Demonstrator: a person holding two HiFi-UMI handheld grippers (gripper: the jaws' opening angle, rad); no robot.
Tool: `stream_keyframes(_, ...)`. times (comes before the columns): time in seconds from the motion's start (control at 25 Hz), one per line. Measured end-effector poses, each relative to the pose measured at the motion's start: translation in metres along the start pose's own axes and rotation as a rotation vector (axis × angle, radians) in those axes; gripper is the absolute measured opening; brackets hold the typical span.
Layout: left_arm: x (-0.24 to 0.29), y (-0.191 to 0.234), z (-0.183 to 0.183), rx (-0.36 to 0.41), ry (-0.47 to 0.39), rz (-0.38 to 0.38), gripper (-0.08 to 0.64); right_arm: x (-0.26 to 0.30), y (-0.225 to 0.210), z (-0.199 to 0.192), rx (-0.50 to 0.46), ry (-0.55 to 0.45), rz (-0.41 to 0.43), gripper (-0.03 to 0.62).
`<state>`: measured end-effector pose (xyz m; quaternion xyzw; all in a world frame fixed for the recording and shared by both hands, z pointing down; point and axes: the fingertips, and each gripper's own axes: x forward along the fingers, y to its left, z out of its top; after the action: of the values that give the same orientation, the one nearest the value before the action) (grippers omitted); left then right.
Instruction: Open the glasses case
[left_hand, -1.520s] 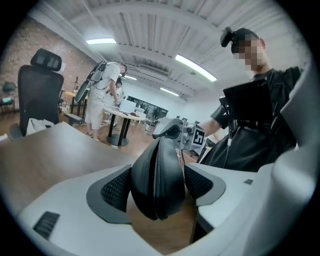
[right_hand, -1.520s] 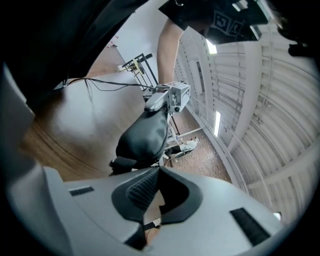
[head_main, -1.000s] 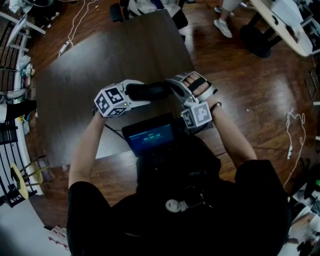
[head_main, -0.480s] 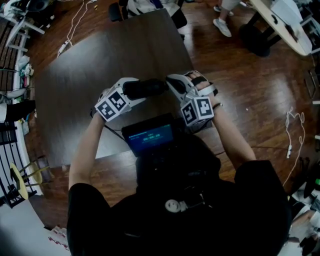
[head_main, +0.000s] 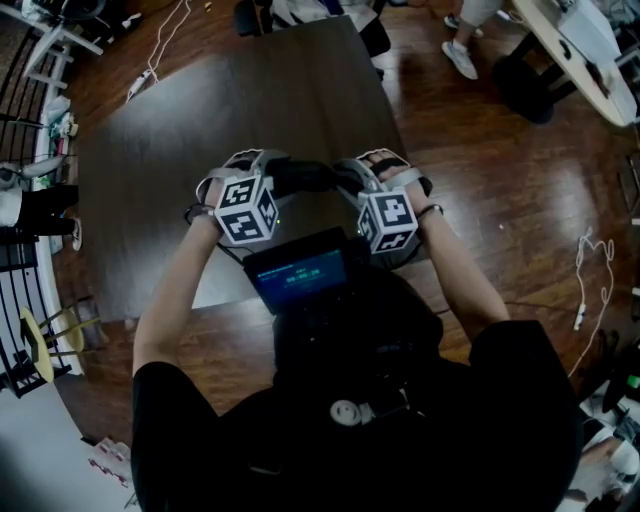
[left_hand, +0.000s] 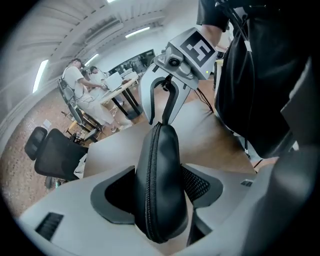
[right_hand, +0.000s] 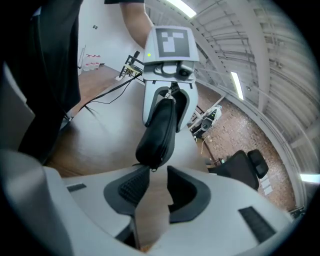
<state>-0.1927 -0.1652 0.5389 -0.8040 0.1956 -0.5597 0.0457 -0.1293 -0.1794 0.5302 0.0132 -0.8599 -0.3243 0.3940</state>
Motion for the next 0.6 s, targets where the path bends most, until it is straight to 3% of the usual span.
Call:
stream_keyframes(0.16,0.001,0.004,0.000,0.086,0.075,0.024,0.282,0.012,0.005,-0.004,-0.014,0.029,0.037,0.133)
stream_keyframes(0.24,0.001,0.004,0.002,0.081,0.079,0.025,0.282,0.015,0.007,-0.006,-0.028,0.046,0.044,0.069)
stream_keyframes(0.32,0.001,0.002,0.001,0.065,0.078,0.017,0.282,0.015,0.008,-0.005,-0.005,0.040,0.046,0.053)
stream_keyframes(0.48,-0.002,0.000,0.002,-0.033,0.019,0.005,0.281,0.012,0.003,-0.003,0.007,0.039,0.000,0.048)
stream_keyframes(0.6,-0.003,-0.002,0.008,-0.168,-0.079,-0.006,0.278,0.011,-0.001,-0.006,0.037,0.045,-0.019,0.046)
